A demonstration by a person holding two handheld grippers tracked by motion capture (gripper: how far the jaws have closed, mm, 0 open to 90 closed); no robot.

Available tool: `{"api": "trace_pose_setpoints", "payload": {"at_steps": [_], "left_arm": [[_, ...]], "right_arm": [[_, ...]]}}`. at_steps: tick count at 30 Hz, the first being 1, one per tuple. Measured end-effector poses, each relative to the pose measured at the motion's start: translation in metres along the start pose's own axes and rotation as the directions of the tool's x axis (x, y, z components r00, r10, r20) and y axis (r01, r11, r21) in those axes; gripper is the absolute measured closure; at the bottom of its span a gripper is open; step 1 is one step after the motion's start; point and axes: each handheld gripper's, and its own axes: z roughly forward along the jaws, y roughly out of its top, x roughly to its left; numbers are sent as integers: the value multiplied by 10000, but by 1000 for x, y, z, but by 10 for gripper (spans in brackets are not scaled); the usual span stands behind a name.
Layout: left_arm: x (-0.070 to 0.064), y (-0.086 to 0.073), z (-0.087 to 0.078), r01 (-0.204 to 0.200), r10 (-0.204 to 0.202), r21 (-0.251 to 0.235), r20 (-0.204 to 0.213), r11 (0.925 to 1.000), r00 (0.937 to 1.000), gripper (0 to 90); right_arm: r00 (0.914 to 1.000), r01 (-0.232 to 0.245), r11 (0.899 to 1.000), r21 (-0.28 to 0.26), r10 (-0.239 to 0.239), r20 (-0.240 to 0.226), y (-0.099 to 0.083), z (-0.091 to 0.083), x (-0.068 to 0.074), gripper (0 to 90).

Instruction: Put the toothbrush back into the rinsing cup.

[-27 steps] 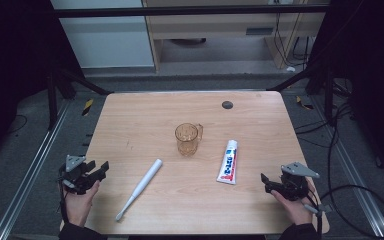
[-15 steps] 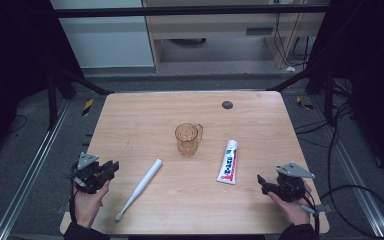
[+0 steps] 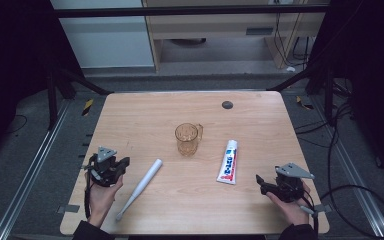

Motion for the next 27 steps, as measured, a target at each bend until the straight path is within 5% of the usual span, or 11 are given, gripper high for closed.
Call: {"api": "trace_pose_setpoints", "payload": {"at_steps": [10, 16, 27], "left_arm": [[-11, 13, 18, -92, 90, 47, 309, 9999, 9995, 899], [-18, 11, 42, -315, 280, 789, 449, 9964, 9986, 900], [-26, 6, 59, -540, 449, 1414, 669, 9885, 9967, 900]], "right_arm": [[9998, 161, 9999, 58, -161, -71, 0, 2, 4, 231], [9996, 234, 9996, 162, -231, -169, -2, 5, 6, 236], [9992, 310, 9988, 386, -300, -259, -5, 9, 8, 232]]}}
